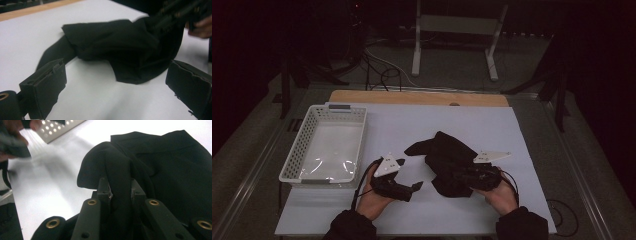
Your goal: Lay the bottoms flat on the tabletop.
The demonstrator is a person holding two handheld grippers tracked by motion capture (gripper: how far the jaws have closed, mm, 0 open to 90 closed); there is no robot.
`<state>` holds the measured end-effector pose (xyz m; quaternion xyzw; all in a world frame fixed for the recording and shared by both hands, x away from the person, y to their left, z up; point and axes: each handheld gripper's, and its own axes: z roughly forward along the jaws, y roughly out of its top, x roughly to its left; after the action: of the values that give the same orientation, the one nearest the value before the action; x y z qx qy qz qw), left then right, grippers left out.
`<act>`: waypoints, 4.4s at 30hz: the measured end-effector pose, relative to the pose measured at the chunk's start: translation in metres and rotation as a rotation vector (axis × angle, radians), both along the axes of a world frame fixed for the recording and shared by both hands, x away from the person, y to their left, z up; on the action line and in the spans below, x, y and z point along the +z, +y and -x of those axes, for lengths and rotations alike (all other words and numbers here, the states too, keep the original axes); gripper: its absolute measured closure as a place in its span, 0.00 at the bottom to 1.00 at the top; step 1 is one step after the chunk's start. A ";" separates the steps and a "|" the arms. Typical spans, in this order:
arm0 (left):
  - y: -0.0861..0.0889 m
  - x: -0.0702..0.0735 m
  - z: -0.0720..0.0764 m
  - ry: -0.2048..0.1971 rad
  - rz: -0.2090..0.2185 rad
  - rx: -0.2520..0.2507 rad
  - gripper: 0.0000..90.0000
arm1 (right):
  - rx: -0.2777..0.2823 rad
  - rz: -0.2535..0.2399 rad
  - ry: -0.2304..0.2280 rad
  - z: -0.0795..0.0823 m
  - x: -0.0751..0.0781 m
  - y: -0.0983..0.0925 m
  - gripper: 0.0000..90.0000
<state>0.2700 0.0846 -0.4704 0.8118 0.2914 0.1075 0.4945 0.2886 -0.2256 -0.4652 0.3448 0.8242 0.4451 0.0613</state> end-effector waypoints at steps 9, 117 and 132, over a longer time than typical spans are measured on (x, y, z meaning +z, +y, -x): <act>-0.039 -0.003 -0.021 -0.013 -0.123 -0.025 0.21 | 0.007 -0.036 0.015 -0.003 0.004 -0.004 0.84; -0.049 0.082 -0.047 -0.077 0.206 0.127 0.96 | -0.417 0.261 -0.075 -0.014 -0.021 0.004 0.77; -0.023 0.089 -0.051 -0.072 0.257 0.188 0.96 | -0.442 0.236 -0.015 -0.021 -0.027 -0.016 0.93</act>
<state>0.3211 0.0619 -0.3814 0.7066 0.3594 0.1443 0.5922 0.3100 -0.2421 -0.4923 0.5037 0.7746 0.3241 0.2033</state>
